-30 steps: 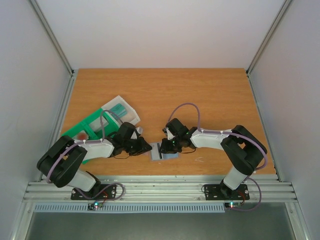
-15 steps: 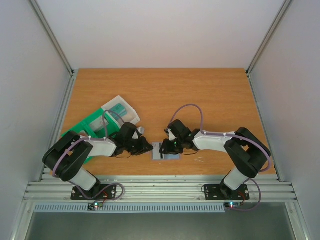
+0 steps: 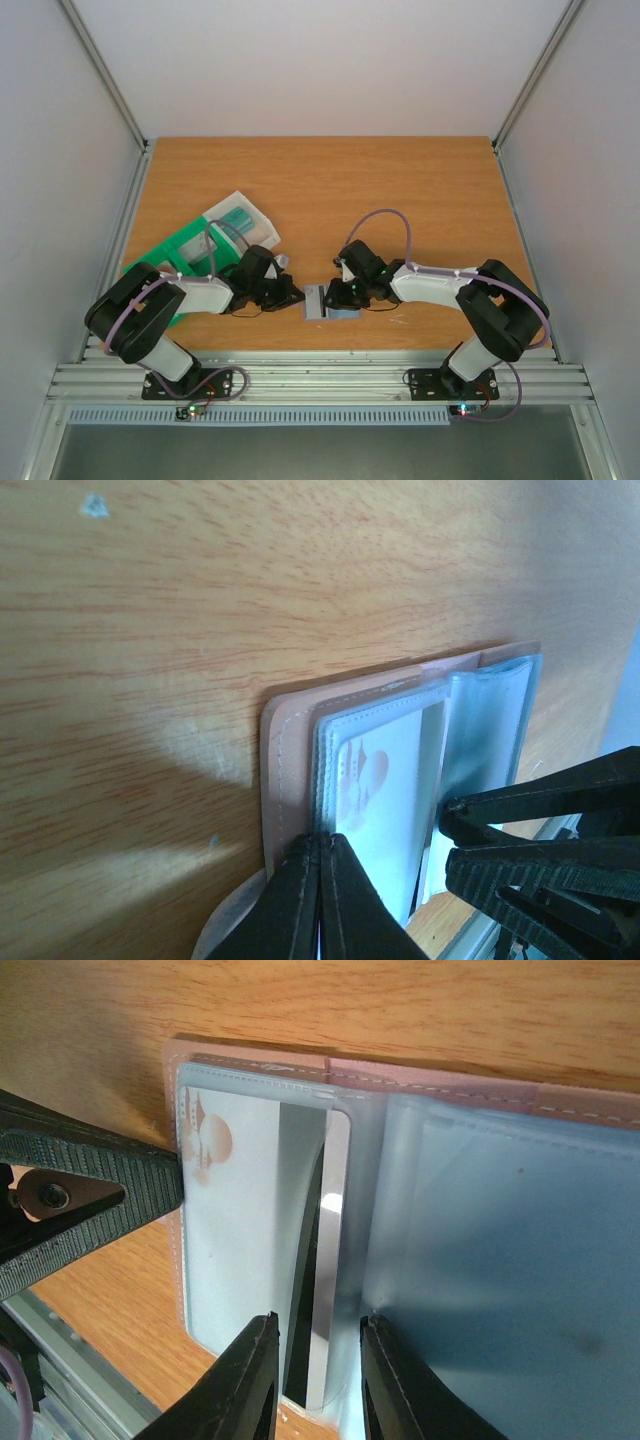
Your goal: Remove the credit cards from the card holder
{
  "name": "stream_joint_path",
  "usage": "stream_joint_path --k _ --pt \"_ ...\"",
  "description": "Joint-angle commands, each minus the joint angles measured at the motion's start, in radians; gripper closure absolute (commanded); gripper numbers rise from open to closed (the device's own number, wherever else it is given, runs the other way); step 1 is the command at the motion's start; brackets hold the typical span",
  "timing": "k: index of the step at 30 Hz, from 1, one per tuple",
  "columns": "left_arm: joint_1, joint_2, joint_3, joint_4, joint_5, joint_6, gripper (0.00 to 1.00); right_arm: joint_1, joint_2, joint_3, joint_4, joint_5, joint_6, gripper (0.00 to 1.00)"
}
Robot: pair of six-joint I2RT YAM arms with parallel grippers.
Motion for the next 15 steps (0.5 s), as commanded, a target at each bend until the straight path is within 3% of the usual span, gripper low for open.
stream_joint_path --k 1,15 --pt "-0.002 0.014 -0.03 -0.08 -0.063 0.008 0.98 0.003 0.032 -0.009 0.012 0.0 0.022 0.77" --pt "-0.002 0.052 -0.04 -0.064 -0.073 0.002 0.99 0.003 0.062 -0.029 0.064 -0.01 0.039 0.89"
